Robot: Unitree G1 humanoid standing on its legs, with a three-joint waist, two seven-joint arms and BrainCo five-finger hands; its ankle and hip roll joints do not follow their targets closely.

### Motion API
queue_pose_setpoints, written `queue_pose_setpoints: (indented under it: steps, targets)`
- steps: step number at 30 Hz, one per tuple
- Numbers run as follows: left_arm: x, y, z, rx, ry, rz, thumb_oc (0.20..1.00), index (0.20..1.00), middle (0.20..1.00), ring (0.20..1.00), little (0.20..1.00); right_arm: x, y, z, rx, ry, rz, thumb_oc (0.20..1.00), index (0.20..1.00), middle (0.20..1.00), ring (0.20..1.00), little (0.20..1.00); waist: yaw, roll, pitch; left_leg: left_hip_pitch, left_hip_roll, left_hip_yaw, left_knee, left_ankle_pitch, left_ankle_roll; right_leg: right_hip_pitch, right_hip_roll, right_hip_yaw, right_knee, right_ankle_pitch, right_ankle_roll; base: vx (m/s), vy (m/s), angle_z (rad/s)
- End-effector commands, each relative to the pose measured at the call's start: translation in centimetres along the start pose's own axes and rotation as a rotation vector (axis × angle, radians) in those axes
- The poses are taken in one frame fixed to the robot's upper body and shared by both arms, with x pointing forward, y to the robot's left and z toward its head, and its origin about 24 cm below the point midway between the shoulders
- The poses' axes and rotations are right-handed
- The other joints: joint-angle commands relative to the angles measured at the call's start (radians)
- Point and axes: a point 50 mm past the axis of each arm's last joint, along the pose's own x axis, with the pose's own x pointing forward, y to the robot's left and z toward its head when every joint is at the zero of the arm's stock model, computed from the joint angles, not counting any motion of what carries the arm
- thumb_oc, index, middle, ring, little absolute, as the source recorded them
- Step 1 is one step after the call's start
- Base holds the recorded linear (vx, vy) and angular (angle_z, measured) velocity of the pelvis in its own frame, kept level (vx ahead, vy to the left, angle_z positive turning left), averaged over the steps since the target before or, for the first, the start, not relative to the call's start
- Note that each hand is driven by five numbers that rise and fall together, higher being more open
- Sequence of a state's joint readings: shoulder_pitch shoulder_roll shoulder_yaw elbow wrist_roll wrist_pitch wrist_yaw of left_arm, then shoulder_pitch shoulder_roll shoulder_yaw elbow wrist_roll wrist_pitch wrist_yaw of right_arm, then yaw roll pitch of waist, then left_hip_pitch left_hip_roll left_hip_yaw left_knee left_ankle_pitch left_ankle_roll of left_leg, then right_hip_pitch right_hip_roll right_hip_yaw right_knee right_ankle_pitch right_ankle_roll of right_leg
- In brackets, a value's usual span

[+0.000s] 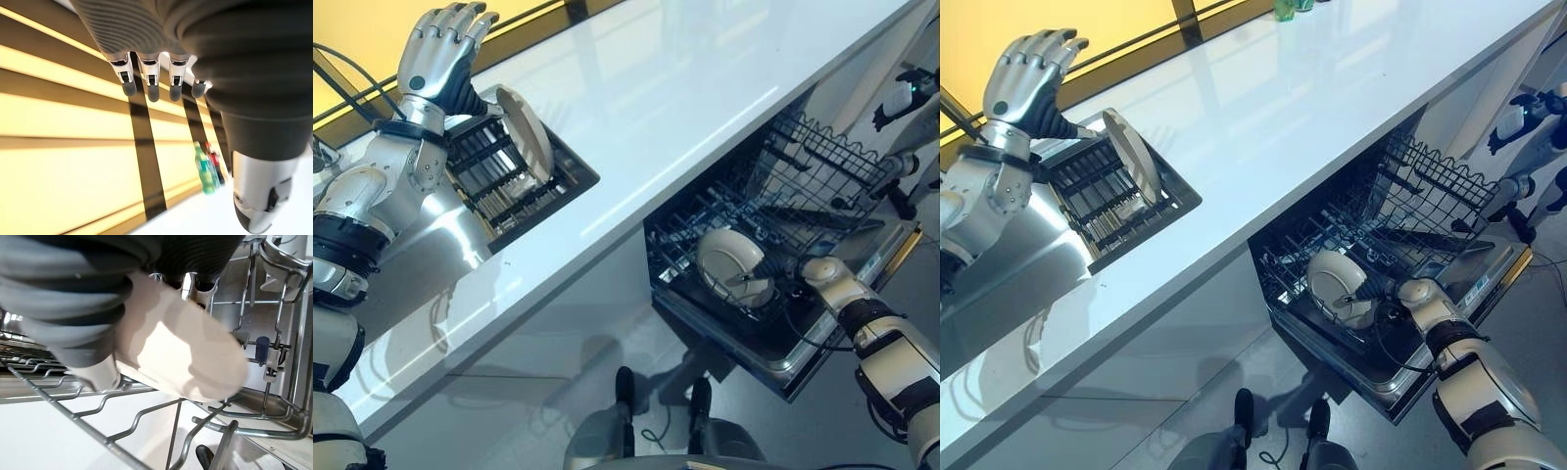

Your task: Pick up plates and place into dishwasher.

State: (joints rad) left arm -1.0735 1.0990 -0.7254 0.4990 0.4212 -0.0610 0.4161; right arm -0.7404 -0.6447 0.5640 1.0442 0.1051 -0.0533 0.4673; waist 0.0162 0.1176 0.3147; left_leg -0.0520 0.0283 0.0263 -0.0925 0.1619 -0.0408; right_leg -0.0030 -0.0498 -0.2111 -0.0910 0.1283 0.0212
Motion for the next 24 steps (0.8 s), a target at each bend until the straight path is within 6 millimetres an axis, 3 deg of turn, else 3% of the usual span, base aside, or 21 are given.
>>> queue_pose_setpoints:
  steps: [1,4,10,19,24]
  targets:
    - [2.7,4.8,-1.2,0.11,0.043,0.117,1.0,1.0,1.0,1.0,1.0,-0.7,-2.7,4.3,-0.083,-0.155,-0.134,1.0,1.0,1.0,1.0,1.0,0.02,-0.018,0.065,0.013,-0.093,0.006,0.019,-0.136,0.013,-0.051,-0.065,0.008,0.068,-0.088,0.067,0.01,0.06,0.01]
    - [2.0,4.6,-2.0,0.151,0.068,0.099,1.0,1.0,1.0,1.0,1.0,-2.0,-3.1,6.4,-0.099,-0.286,-0.205,1.0,1.0,1.0,1.0,1.0,-0.001,-0.021,0.079,0.006,-0.098,0.011,0.02,-0.135,0.015,-0.07,-0.064,0.016,0.08,-0.086,0.069,0.01,0.067,0.0]
    - [0.4,4.0,-4.2,0.233,0.139,0.046,1.0,1.0,1.0,1.0,1.0,-5.4,-3.1,7.3,-0.125,-0.469,-0.299,1.0,1.0,1.0,1.0,1.0,-0.058,-0.038,0.099,0.004,-0.097,0.037,0.018,-0.136,0.02,-0.097,-0.061,0.038,0.102,-0.083,0.078,0.02,0.086,0.0]
    - [-2.9,3.8,-7.9,0.46,0.241,-0.112,1.0,1.0,1.0,1.0,1.0,-10.6,-3.6,4.0,-0.11,-0.528,-0.415,1.0,1.0,1.0,1.0,1.0,-0.132,-0.06,0.107,0.018,-0.091,0.08,0.013,-0.146,0.028,-0.115,-0.051,0.082,0.118,-0.082,0.094,0.05,0.094,-0.09]
    - [-4.1,3.8,-9.5,0.539,0.281,-0.181,1.0,1.0,1.0,1.0,1.0,-12.4,-3.8,3.1,-0.135,-0.513,-0.425,1.0,1.0,1.0,1.0,1.0,-0.161,-0.063,0.107,0.027,-0.089,0.099,0.011,-0.151,0.028,-0.115,-0.048,0.096,0.118,-0.081,0.1,0.03,0.088,-0.19]
